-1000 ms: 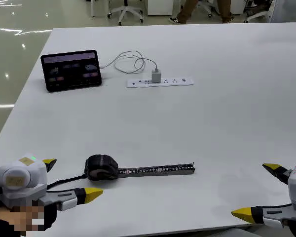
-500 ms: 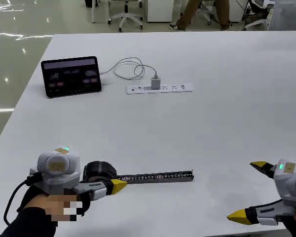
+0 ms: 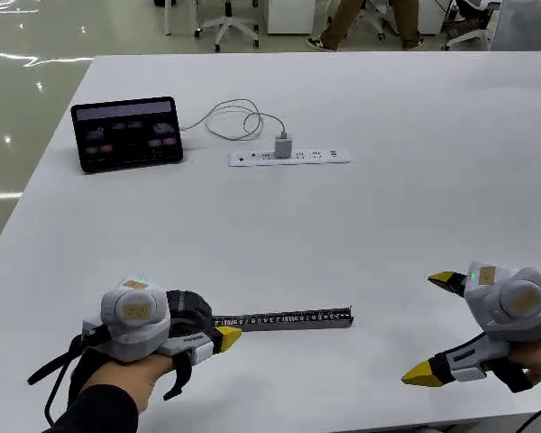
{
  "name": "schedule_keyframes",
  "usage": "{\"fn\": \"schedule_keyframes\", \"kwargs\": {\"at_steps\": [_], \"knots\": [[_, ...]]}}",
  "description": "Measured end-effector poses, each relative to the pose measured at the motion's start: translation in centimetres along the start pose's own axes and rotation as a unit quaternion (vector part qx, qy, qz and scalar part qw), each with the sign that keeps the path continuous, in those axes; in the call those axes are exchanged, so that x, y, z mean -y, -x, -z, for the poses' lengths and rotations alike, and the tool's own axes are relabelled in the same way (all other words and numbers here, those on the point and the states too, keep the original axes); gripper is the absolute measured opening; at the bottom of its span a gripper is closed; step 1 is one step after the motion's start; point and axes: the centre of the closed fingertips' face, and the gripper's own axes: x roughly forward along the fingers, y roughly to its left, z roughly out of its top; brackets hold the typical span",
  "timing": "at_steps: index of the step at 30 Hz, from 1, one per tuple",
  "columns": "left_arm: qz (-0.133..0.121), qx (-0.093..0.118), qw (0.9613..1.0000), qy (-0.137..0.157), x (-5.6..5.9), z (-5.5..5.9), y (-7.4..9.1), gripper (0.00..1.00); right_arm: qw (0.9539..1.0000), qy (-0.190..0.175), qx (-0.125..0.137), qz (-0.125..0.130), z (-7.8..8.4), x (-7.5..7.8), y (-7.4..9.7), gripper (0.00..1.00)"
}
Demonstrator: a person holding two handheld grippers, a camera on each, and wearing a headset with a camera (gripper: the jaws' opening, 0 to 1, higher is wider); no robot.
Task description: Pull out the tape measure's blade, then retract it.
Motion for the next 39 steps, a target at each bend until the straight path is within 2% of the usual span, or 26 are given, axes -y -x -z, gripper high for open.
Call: {"fn": "schedule_keyframes", "kwargs": {"at_steps": [3,8,10,12,13,14,15,17,20,23,25,28,31,32,39], "knots": [[-0.010,-0.001,0.9999,0.007,-0.4,0.4,-0.3,1.00,0.9999,0.010,-0.003,-0.011,-0.6,0.0,-0.4,1.00],[-0.041,0.013,0.9991,-0.002,-1.3,-0.1,-0.7,1.00,0.9992,0.026,-0.012,-0.027,-1.3,0.1,-1.4,1.00],[-0.059,0.026,0.9979,0.001,-2.0,-0.5,-0.7,1.00,0.9988,0.032,-0.014,-0.033,-1.6,0.3,-2.1,1.00],[-0.065,0.031,0.9974,0.004,-2.5,-0.6,-0.8,1.00,0.9984,0.038,-0.013,-0.040,-1.9,0.3,-2.6,1.00],[-0.066,0.034,0.9971,0.015,-2.8,-0.6,-1.0,1.00,0.9973,0.057,-0.003,-0.046,-2.3,0.4,-3.0,1.00],[-0.060,0.031,0.9973,0.029,-2.7,-0.3,-1.2,1.00,0.9968,0.063,-0.002,-0.050,-2.4,0.4,-3.3,1.00],[-0.055,0.019,0.9976,0.037,-2.6,0.4,-1.5,1.00,0.9963,0.063,-0.006,-0.058,-2.4,0.3,-3.6,0.99],[-0.057,0.014,0.9978,0.031,-2.6,0.7,-1.8,1.00,0.9951,0.061,-0.014,-0.076,-2.6,0.0,-4.2,0.98],[-0.065,0.024,0.9975,0.013,-3.0,0.3,-1.9,1.00,0.9909,0.091,-0.034,-0.094,-2.5,-0.2,-5.1,0.96],[-0.063,0.035,0.9972,0.022,-3.1,0.0,-2.1,1.00,0.9888,0.100,-0.036,-0.104,-3.1,-0.2,-6.0,0.95],[-0.064,0.038,0.9971,0.014,-3.0,-0.2,-2.0,1.00,0.9872,0.107,-0.040,-0.111,-3.4,-0.1,-6.7,0.92],[-0.063,0.035,0.9973,0.015,-3.1,0.1,-2.2,1.00,0.9823,0.134,-0.050,-0.121,-3.6,-0.2,-7.6,0.85],[-0.063,0.035,0.9972,0.016,-3.2,0.1,-2.2,1.00,0.9803,0.138,-0.053,-0.131,-3.9,-0.6,-8.4,0.83],[-0.062,0.036,0.9972,0.019,-3.2,0.0,-2.2,1.00,0.9783,0.144,-0.062,-0.135,-3.6,-0.7,-8.6,0.82],[-0.056,0.032,0.9978,0.016,-2.7,0.1,-2.2,1.00,0.9761,0.148,-0.069,-0.143,-3.3,-0.4,-9.4,0.73]]}}
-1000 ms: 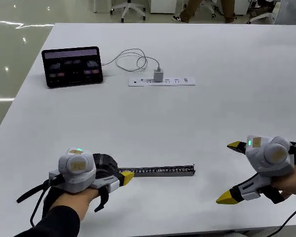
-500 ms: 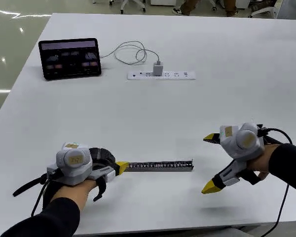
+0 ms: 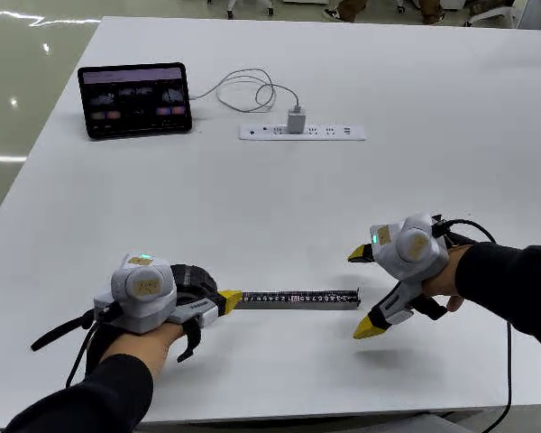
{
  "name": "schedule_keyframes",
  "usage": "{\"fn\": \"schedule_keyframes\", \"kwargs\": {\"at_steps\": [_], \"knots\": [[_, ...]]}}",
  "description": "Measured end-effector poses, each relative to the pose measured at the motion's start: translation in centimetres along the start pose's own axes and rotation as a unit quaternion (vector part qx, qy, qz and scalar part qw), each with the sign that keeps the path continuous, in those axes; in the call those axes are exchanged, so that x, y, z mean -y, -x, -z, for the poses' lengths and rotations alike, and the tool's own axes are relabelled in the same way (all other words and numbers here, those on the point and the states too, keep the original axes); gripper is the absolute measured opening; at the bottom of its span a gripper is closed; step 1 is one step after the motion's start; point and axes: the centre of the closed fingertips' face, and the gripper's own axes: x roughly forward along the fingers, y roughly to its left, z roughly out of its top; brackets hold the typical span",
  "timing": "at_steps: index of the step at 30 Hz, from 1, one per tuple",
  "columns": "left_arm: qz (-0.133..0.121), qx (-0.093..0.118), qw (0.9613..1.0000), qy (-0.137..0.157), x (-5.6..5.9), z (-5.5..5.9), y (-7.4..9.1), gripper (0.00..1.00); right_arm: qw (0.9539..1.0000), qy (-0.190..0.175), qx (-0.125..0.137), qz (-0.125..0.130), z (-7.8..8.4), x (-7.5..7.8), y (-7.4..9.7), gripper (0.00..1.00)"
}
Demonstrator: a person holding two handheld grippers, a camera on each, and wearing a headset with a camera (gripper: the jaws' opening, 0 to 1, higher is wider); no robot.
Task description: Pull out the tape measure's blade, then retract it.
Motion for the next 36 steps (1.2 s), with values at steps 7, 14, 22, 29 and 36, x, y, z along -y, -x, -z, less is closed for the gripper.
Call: {"fn": "schedule_keyframes", "kwargs": {"at_steps": [7,14,22,29,36], "knots": [[0.001,-0.001,1.0000,-0.004,0.0,0.0,-0.1,1.00,0.9996,0.014,-0.025,-0.008,1.0,0.0,-0.2,0.56],[0.006,0.001,1.0000,0.006,0.2,0.0,-0.2,1.00,0.9991,0.019,-0.035,-0.013,1.3,-0.1,-0.6,0.33],[0.003,0.008,0.9999,0.014,0.0,-0.1,-0.2,1.00,0.9987,0.019,-0.046,-0.010,1.6,0.3,-1.0,0.21],[-0.001,0.015,0.9997,0.017,-0.2,-0.3,-0.2,0.97,0.9982,0.014,-0.058,-0.007,2.1,0.4,-1.1,0.18],[-0.005,0.020,0.9993,0.030,-0.6,-0.6,0.0,0.94,0.9977,0.016,-0.065,-0.006,2.2,0.3,-1.1,0.12]]}}
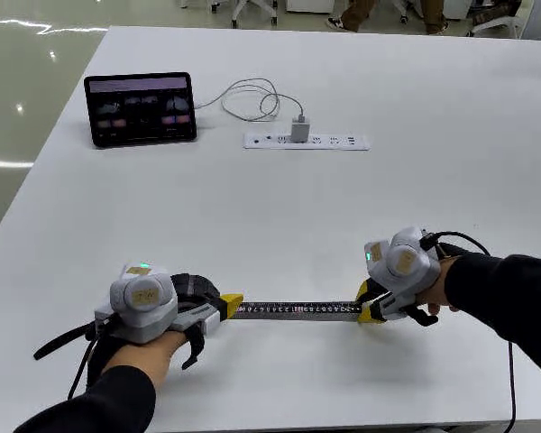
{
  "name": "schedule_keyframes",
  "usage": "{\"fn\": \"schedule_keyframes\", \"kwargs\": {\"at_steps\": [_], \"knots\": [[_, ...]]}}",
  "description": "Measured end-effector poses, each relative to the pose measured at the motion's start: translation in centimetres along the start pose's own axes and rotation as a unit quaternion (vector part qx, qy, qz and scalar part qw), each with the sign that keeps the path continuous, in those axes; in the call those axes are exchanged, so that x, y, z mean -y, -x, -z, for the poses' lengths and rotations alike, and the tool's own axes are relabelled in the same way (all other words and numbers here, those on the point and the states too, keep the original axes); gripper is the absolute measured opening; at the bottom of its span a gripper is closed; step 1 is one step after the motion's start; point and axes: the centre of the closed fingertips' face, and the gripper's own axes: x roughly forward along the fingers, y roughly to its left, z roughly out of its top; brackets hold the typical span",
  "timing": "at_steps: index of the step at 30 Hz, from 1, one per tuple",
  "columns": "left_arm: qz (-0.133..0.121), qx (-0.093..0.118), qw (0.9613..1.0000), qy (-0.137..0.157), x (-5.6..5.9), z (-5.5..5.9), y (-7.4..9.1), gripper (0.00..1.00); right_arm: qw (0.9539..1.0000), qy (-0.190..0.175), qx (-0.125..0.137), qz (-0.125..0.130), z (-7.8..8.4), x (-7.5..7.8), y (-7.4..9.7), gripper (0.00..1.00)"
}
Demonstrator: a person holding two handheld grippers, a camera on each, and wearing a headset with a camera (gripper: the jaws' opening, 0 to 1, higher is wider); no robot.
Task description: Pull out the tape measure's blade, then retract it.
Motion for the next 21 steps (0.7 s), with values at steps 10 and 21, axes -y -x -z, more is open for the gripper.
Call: {"fn": "schedule_keyframes", "kwargs": {"at_steps": [10,21], "knots": [[-0.031,-0.011,0.9995,0.003,-1.2,0.2,0.1,0.74,0.9995,-0.002,-0.032,0.004,0.0,-0.1,-0.1,0.11],[-0.026,-0.030,0.9992,0.003,-0.4,0.8,0.0,0.62,0.9987,-0.019,-0.047,0.000,0.1,0.0,-0.2,0.11]]}}
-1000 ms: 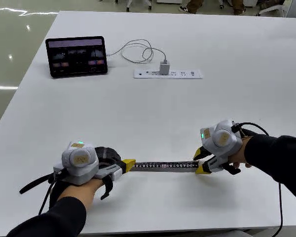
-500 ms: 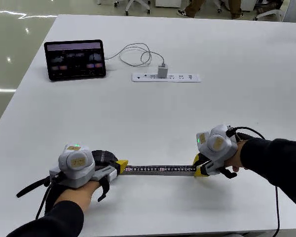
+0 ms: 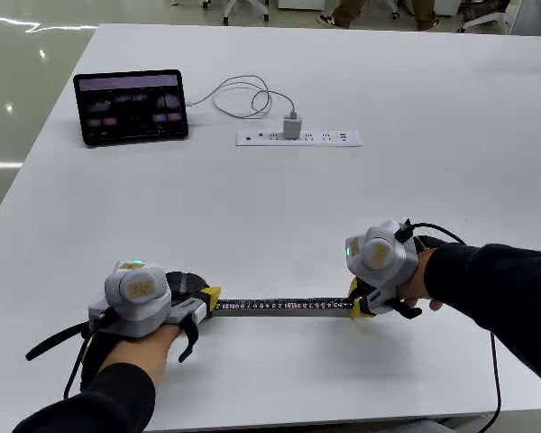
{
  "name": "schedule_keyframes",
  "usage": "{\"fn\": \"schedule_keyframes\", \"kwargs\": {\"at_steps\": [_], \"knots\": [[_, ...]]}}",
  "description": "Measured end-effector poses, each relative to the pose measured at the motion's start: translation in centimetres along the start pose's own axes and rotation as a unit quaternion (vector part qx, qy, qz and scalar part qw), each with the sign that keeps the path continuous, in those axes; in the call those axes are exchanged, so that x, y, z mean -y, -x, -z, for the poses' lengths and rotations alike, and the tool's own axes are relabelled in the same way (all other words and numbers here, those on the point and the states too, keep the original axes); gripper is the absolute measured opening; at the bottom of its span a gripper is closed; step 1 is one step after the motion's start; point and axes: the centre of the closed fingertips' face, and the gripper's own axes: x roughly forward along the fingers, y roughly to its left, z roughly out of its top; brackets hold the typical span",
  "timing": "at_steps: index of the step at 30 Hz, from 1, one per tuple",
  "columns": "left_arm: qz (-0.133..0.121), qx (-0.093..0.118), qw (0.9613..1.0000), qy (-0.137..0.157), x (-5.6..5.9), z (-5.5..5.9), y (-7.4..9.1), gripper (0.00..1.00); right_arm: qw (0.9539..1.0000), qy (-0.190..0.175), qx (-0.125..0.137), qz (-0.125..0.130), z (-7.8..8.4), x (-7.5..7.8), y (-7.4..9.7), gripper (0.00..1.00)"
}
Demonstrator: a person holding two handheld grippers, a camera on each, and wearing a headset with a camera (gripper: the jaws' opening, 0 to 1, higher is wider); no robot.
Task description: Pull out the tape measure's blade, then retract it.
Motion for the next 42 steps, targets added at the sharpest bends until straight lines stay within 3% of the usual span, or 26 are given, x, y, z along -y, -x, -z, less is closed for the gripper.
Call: {"fn": "schedule_keyframes", "kwargs": {"at_steps": [6,42], "knots": [[-0.009,-0.010,0.9995,-0.029,0.0,0.1,-0.1,0.61,0.9998,-0.015,0.011,0.002,0.1,0.1,0.0,0.11],[-0.003,-0.013,0.9997,-0.019,-0.1,0.3,0.0,0.60,0.9998,-0.002,0.021,0.003,-1.5,-0.1,-0.5,0.11]]}}
